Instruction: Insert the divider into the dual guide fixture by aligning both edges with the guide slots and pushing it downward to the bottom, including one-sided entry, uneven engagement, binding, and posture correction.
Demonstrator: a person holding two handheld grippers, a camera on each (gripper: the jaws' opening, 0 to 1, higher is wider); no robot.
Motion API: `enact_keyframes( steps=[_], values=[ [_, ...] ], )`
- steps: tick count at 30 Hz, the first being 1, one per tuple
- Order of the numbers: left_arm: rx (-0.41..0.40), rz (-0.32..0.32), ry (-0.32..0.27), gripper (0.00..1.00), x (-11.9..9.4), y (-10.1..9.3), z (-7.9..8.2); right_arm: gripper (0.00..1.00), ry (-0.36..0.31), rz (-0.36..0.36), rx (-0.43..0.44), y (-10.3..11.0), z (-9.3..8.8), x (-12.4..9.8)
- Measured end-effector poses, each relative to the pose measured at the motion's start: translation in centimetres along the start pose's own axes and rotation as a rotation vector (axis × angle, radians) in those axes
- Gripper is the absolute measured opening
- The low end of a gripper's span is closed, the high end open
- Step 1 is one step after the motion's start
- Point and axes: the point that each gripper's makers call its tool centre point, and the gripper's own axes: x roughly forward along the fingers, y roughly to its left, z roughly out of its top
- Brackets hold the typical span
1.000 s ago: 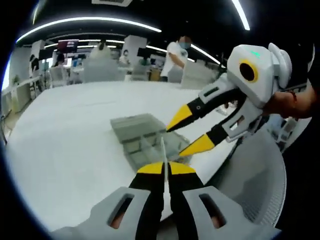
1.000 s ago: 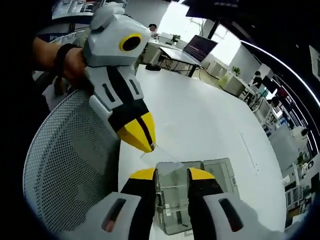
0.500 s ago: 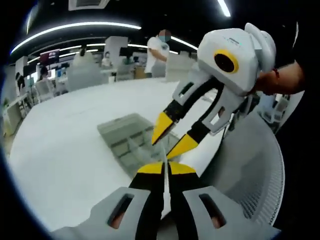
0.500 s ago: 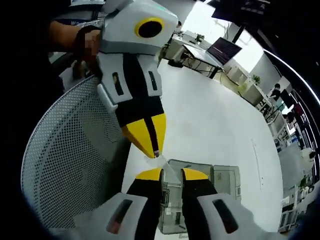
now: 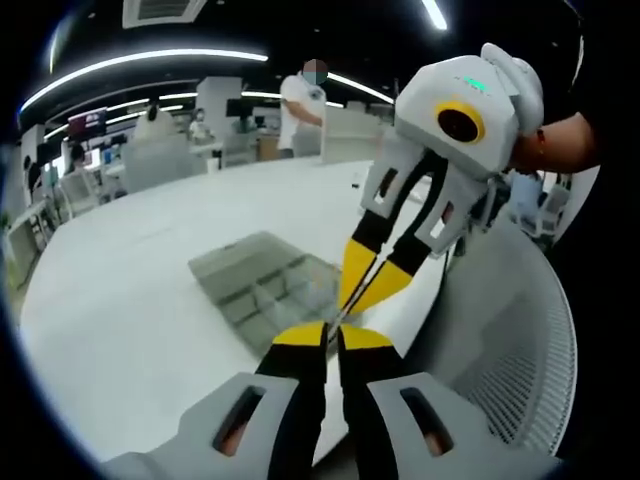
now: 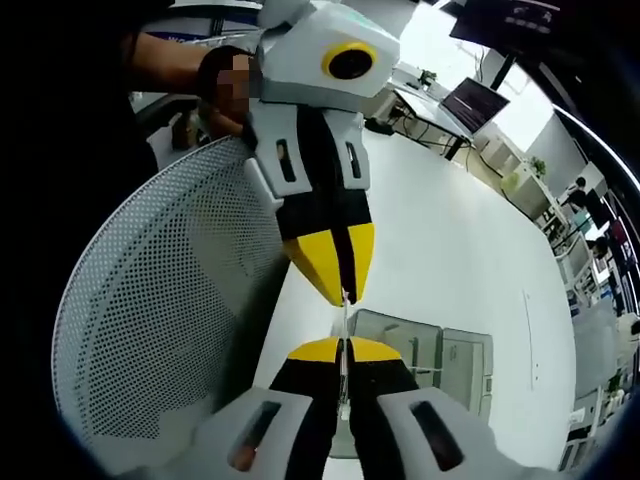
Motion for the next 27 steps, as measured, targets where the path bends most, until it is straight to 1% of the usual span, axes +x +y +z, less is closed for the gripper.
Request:
enact_keyframes(
  steps=[2,4,6,9,11,14,15,18,20,23,27],
  values=[
    [0.009,-0.002,0.000,0.02,0.3,0.0,0.1,0.00,0.008,0.014,0.015,-0.1,-0.2,-0.1],
    [-0.005,-0.002,-0.004,0.03,0.5,0.0,0.1,0.00,0.016,0.025,0.018,-0.3,-0.4,-0.2],
    [-0.026,-0.003,-0.012,0.03,0.8,0.2,0.2,0.00,0.020,0.039,0.047,-0.5,-0.7,-0.4],
    [-0.031,0.000,-0.012,0.08,1.1,0.7,0.3,0.00,0.009,0.045,0.109,-1.2,-0.9,-0.9],
    [-0.034,0.000,-0.012,0.09,1.2,0.9,0.3,0.00,0.013,0.048,0.112,-1.6,-1.0,-1.0],
    [-0.050,0.001,-0.025,0.09,1.4,1.5,0.5,0.00,0.044,0.049,0.126,-2.3,-1.9,-1.0],
    [-0.055,0.000,-0.027,0.10,1.4,1.6,0.5,0.00,0.045,0.051,0.129,-2.4,-2.0,-1.0],
    [-0.073,0.000,-0.030,0.10,1.6,2.1,0.2,0.00,0.055,0.055,0.139,-2.8,-2.4,-0.9],
    [-0.089,0.002,-0.031,0.11,1.7,2.5,-0.2,0.00,0.074,0.058,0.150,-3.2,-2.9,-0.8],
    [-0.110,0.003,-0.040,0.12,1.6,3.0,-0.4,0.00,0.084,0.074,0.165,-3.3,-3.2,-0.7],
    [-0.124,0.017,-0.045,0.16,1.4,3.6,-0.5,0.00,0.123,0.084,0.182,-3.7,-4.0,-0.7]
  ],
)
